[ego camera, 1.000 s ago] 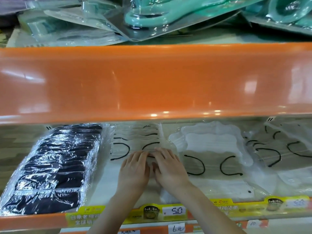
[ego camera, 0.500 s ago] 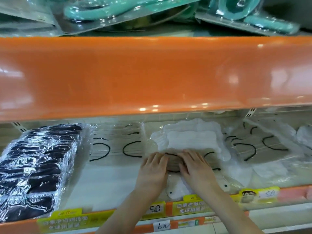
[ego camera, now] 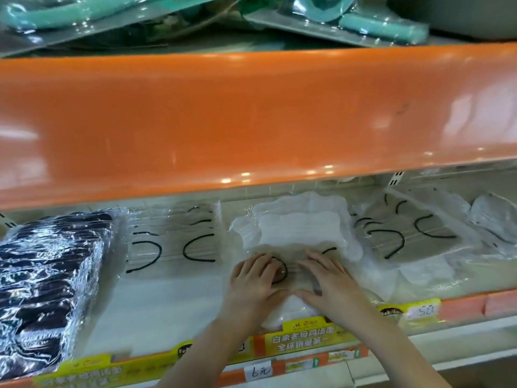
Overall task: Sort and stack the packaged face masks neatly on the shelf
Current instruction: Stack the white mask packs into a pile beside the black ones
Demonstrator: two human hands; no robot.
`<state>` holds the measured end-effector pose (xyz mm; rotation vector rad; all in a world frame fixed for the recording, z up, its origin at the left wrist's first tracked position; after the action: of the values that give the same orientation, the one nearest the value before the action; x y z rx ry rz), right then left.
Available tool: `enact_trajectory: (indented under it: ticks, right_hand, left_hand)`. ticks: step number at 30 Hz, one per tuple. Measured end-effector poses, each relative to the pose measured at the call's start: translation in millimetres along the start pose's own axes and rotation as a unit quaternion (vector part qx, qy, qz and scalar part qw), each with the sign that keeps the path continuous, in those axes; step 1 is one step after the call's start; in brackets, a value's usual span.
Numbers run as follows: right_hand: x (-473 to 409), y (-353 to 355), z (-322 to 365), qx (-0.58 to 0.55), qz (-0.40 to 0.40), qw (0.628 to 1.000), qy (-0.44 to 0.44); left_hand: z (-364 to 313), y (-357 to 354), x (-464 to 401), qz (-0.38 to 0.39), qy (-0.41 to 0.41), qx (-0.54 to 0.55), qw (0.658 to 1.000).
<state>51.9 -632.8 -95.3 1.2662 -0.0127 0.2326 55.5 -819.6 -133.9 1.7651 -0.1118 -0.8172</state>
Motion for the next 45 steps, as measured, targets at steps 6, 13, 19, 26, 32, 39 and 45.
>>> enact_trajectory:
  ticks: [6,13,19,26,32,39,45]
  right_hand:
    - [-2,-3,-2,0.027,-0.052,0.998,0.015]
    - [2,-23,-8,-0.029,-0.222,0.973,0.056]
    - [4,-23,-5,-0.045,-0.254,0.965,0.045]
    - [7,-15,24,-0.028,-0.339,0.938,0.068]
    - [-7,-14,64,-0.027,-0.373,0.922,0.1]
    - [-38,-34,119,-0.047,-0.337,0.922,0.184]
    - [-54,-63,166,-0.036,-0.277,0.937,0.209]
  left_hand:
    - [-4,2,-4,-0.018,-0.003,-0.002,1.0]
    - [-6,2,-7,-0.026,-0.007,-0.051,0.998]
    - [-11,10,-16,-0.007,0.011,-0.047,0.999]
    - [5,34,-20,-0.086,0.012,-0.034,0.996]
    - [33,58,1,-0.106,0.018,-0.072,0.992]
    - [74,82,39,-0.139,0.074,-0.106,0.982]
    - [115,96,75,-0.125,0.127,-0.126,0.976]
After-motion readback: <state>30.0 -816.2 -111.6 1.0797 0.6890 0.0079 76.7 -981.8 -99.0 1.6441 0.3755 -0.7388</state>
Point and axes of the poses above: each hand's wrist, its own x-axis away from the middle knuckle, its own y-axis out of the back of the hand, z = x × y, the point moved 1 cm from there along -x, towards the middle knuckle, and after that the axes turned 11 degrees about -y, right-handed, at the moved point
